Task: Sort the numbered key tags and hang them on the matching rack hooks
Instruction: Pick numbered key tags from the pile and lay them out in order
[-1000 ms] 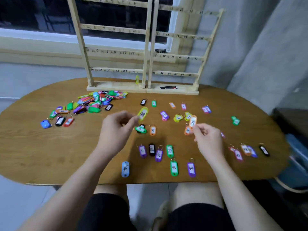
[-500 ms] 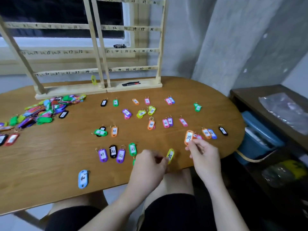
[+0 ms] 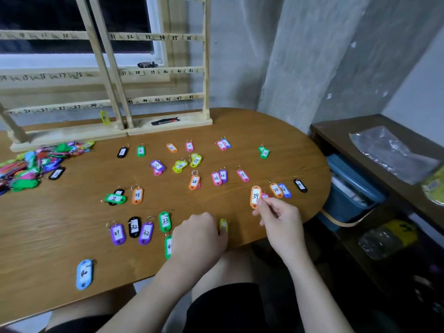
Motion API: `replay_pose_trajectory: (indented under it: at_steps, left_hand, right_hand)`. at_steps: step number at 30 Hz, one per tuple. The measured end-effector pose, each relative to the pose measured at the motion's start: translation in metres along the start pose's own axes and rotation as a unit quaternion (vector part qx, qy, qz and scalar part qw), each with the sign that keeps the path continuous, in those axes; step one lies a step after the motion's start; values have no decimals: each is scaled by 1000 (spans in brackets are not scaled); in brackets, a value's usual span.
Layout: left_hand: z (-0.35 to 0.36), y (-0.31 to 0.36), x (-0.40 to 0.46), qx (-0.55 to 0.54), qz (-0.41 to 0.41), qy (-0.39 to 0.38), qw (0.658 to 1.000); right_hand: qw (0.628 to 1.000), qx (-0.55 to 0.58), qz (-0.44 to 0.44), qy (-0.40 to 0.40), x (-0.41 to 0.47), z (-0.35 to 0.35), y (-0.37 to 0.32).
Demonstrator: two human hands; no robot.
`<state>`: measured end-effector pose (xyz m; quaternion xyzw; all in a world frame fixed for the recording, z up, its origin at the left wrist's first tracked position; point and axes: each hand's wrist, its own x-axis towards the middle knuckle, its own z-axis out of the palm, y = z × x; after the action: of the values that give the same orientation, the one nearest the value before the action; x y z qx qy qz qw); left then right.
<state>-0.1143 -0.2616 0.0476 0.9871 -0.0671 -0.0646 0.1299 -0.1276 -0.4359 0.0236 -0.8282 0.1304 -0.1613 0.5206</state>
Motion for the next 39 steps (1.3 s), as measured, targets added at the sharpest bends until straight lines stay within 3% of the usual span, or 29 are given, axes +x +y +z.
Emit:
replay_pose_trajectory:
  at_steps: [10,23,29,39]
  left_hand:
    - [-3,7,4,28,29,19,999]
    - [-5,3,29,-72,90,30,993]
    - [9,6,34,-95,99,40,990]
    - [14,12,45,-112,128,50,984]
  right_hand:
    - [1000,2,12,23,26,-11,9]
    - [994,-47,52,80,60,-43,38]
    - [981,-114,74,139,80,-62,55]
    - [964,-217,103,116,91,-67,56]
